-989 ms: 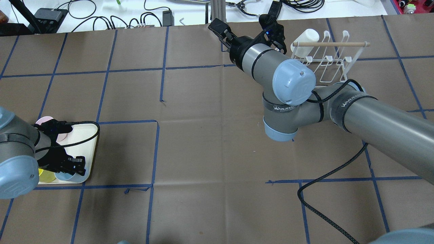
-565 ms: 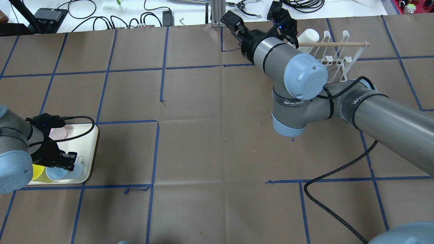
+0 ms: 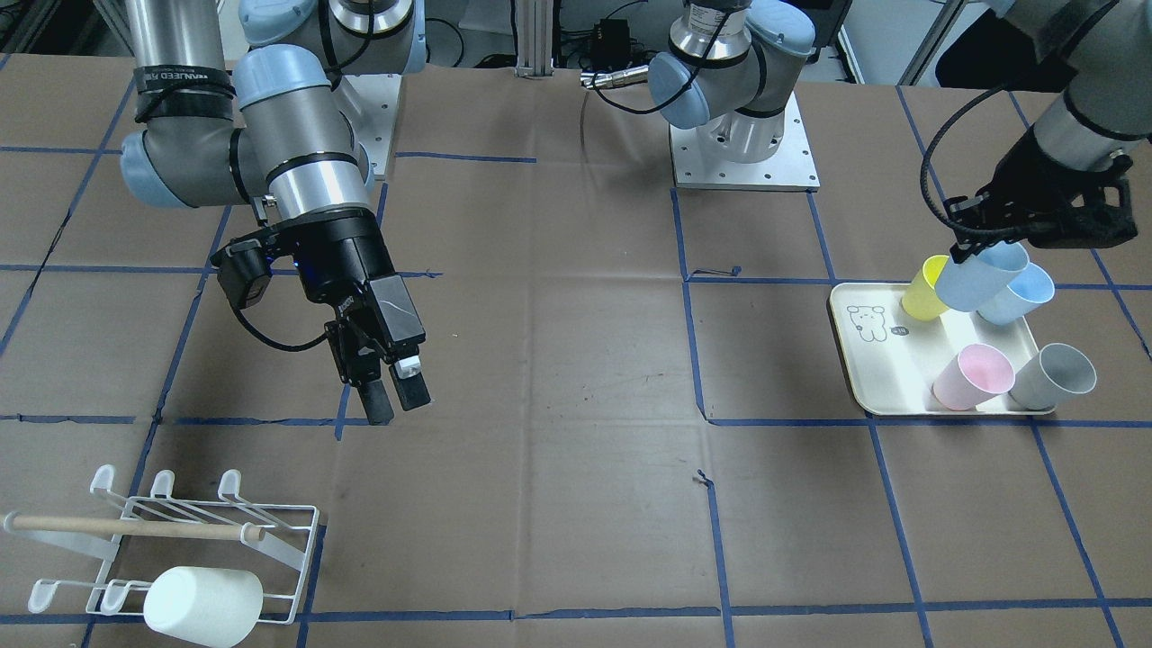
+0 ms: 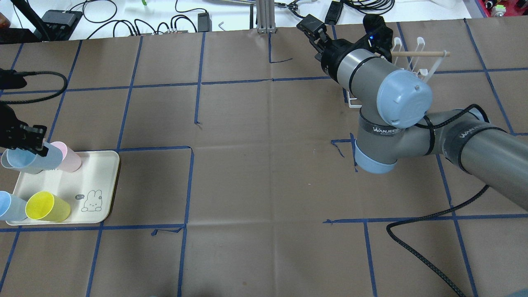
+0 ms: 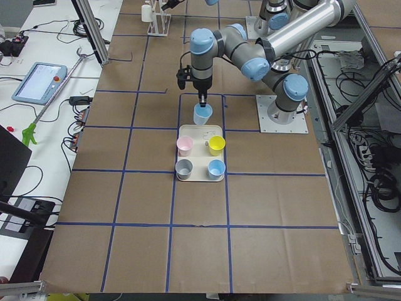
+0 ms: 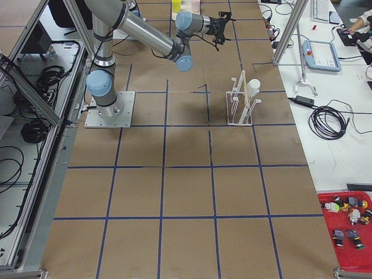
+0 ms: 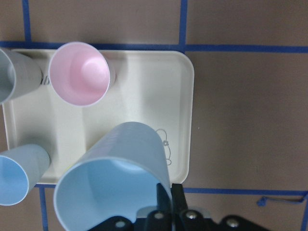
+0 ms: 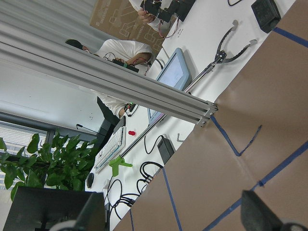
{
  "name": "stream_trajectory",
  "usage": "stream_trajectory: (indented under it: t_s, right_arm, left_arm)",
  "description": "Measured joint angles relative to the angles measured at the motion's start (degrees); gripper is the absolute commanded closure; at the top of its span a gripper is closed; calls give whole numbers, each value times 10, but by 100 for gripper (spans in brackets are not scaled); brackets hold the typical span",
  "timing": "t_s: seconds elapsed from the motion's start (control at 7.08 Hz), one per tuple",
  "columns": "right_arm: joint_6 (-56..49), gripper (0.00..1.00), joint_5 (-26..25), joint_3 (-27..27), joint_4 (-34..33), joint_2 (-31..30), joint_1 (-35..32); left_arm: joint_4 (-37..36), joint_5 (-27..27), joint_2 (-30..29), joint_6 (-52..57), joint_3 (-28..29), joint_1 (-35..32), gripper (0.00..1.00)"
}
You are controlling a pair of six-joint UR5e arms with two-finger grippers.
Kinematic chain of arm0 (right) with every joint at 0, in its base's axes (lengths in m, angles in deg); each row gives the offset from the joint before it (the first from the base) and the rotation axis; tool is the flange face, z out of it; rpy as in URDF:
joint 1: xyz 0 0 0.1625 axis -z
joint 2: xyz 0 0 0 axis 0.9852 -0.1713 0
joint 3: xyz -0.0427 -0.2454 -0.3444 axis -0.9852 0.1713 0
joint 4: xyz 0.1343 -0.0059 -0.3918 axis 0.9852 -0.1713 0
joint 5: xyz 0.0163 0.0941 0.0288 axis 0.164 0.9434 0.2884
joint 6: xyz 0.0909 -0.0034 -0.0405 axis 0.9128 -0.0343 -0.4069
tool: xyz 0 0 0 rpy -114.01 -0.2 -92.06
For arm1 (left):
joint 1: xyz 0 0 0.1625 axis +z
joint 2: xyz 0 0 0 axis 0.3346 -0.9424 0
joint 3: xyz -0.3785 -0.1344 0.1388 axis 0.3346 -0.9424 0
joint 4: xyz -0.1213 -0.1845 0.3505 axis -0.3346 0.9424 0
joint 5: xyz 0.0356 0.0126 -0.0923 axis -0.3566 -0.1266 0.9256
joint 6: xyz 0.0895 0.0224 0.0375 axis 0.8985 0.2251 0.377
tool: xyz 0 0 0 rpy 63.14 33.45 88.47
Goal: Transfer IKEA cup to right arm and place on rack
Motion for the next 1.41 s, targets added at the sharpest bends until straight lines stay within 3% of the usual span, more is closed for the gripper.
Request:
stream_trajectory:
  t_s: [0.28, 0.57, 0.99, 1.41]
  right_arm:
    - [0, 0, 13, -11, 0, -7, 6]
    - [1, 0, 15, -12, 0, -8, 5]
    - [3, 0, 15, -12, -1, -8, 5]
    - [26, 0, 15, -13, 0, -7, 4]
  left_arm:
    - [20, 61, -15, 8, 78, -32, 100]
    - [-65, 244, -23, 25, 76, -39, 100]
    - [-365, 522, -85, 28, -18, -46, 100]
    - [-684, 672, -210, 14, -66, -95, 93]
